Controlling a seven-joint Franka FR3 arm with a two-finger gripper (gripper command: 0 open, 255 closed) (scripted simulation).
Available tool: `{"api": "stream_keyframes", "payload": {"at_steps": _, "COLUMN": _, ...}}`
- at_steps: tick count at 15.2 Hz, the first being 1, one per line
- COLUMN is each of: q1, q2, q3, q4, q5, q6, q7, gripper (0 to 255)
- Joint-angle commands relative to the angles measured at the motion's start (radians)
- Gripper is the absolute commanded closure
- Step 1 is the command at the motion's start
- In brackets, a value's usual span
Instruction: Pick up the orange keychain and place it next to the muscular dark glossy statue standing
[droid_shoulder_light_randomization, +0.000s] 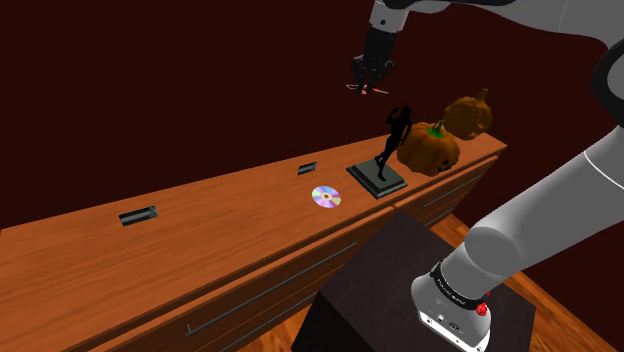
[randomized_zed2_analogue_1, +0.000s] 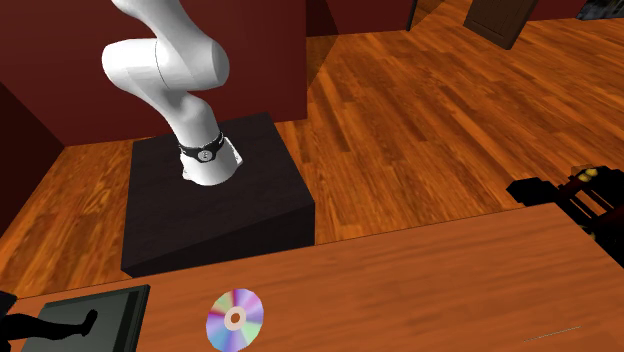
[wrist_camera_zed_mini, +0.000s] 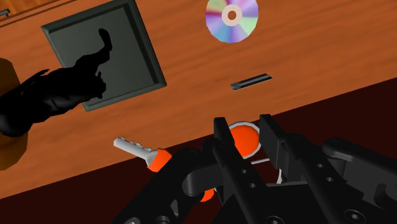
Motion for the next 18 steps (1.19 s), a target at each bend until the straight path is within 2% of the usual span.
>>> {"api": "stream_keyframes", "payload": {"at_steps": 1, "q1": 0.000, "q2": -0.002, "q3": -0.001, "q4": -0.028, "q5": 0.000, "q6": 0.027, "q7": -0.001, "gripper": 255}}
{"api": "stream_keyframes", "payload": {"at_steps": 18, "q1": 0.001, "q2": 0.018, "q3": 0.001, "q4": -0.235, "q5": -0.001, "q6": 0.254, "q7": 0.000, "gripper": 255}}
